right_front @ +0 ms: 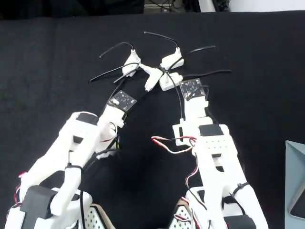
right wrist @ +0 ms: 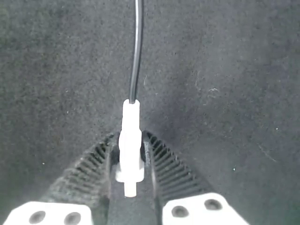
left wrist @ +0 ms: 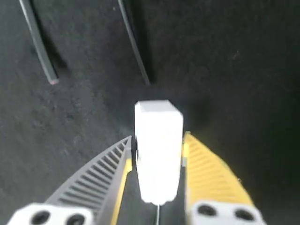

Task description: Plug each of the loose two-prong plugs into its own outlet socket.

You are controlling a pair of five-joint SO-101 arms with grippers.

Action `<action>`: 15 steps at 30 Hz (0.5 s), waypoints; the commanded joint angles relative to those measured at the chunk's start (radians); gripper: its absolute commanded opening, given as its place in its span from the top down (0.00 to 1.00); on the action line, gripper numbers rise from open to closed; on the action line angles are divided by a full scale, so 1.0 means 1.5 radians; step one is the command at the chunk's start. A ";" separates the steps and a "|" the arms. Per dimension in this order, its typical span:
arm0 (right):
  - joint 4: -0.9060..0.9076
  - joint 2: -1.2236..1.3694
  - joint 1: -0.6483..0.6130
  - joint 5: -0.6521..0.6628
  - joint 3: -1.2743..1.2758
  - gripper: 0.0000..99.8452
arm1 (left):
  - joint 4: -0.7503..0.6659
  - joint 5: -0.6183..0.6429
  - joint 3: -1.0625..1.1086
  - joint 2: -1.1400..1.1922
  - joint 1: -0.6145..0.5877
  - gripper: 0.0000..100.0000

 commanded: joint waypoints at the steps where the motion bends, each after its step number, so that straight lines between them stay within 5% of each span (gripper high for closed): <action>1: -0.006 -0.017 0.010 0.001 -0.030 0.99 | 0.062 0.030 -0.063 -0.017 0.001 0.76; 7: -0.006 -0.017 0.010 0.001 -0.030 0.99 | 0.096 0.030 -0.067 -0.130 -0.005 0.76; 15: -0.005 -0.017 0.010 0.001 -0.029 0.99 | 0.057 0.017 -0.066 -0.205 -0.126 0.76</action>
